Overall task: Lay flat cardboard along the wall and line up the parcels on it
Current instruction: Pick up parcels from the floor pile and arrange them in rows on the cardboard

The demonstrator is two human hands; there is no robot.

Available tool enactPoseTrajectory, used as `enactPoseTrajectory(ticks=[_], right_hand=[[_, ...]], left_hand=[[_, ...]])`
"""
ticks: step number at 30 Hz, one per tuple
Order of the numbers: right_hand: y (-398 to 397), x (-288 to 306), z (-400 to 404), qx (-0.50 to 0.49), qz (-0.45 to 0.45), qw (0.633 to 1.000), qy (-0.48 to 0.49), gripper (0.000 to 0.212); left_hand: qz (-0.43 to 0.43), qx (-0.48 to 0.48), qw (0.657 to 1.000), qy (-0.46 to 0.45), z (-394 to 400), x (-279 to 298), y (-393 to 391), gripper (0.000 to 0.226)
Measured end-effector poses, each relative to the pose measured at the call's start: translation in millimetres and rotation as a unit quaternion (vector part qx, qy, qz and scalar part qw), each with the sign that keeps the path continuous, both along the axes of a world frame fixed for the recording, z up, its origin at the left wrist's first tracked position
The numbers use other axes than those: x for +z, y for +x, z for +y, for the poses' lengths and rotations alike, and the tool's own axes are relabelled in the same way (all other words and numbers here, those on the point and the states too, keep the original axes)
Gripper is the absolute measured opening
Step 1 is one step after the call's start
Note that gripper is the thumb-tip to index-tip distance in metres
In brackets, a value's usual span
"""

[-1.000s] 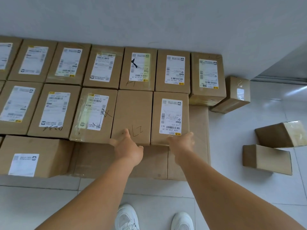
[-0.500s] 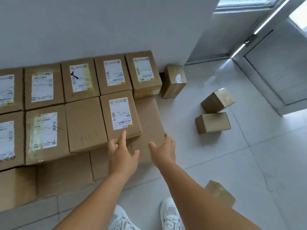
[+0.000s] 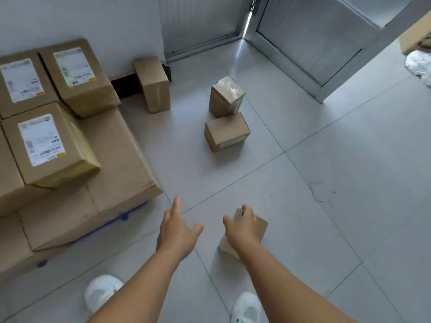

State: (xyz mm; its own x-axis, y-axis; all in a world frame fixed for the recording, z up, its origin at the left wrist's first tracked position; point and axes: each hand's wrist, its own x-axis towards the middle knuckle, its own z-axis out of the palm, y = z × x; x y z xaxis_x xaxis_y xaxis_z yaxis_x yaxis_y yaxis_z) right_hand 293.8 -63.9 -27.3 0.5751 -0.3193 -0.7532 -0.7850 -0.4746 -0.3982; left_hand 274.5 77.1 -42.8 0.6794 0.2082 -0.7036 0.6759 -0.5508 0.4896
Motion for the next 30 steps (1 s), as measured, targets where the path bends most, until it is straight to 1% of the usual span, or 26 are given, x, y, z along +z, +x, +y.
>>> enactPoseTrajectory(ticks=[5,7,9,17,22,23,26,30], right_hand=[[-30.9,-33.5,-97.6,-0.031,0.039,0.999,-0.009,0.056],[-41.4,-54.4,-119.0,-0.044,0.061,0.997,0.002,0.056],[-49.5,-77.7,-131.7,-0.052,0.075,0.996,0.017,0.052],[-60.8,-180.3,-148.0,-0.084,0.115,0.988,0.052,0.054],[-59.2,-233.7,-145.8,-0.126,0.146,0.979,0.064,0.060],[-58.4,-239.0,-143.5,-0.138,0.145,0.977,0.071,0.058],[-52.7,-244.6,-133.4,-0.167,0.125,0.974,0.089,0.041],[-38.2,-227.2,-117.8,-0.171,0.093,0.975,0.108,0.041]], left_hand=[[0.033,-0.024,0.999,-0.014,-82.4,-35.9,-18.1,0.094],[0.047,-0.039,0.998,-0.020,-104.4,-55.0,-24.4,0.095],[0.061,-0.056,0.996,-0.018,-120.2,-76.3,-28.7,0.095],[0.088,-0.131,0.987,-0.008,-152.9,-178.3,-32.4,0.095],[0.108,-0.161,0.981,-0.002,-158.1,-227.1,-28.3,0.095],[0.114,-0.160,0.980,-0.008,-157.7,-232.5,-27.2,0.094],[0.112,-0.140,0.984,-0.012,-153.4,-237.2,-22.4,0.086],[0.108,-0.091,0.990,-0.024,-136.2,-220.3,-15.2,0.096]])
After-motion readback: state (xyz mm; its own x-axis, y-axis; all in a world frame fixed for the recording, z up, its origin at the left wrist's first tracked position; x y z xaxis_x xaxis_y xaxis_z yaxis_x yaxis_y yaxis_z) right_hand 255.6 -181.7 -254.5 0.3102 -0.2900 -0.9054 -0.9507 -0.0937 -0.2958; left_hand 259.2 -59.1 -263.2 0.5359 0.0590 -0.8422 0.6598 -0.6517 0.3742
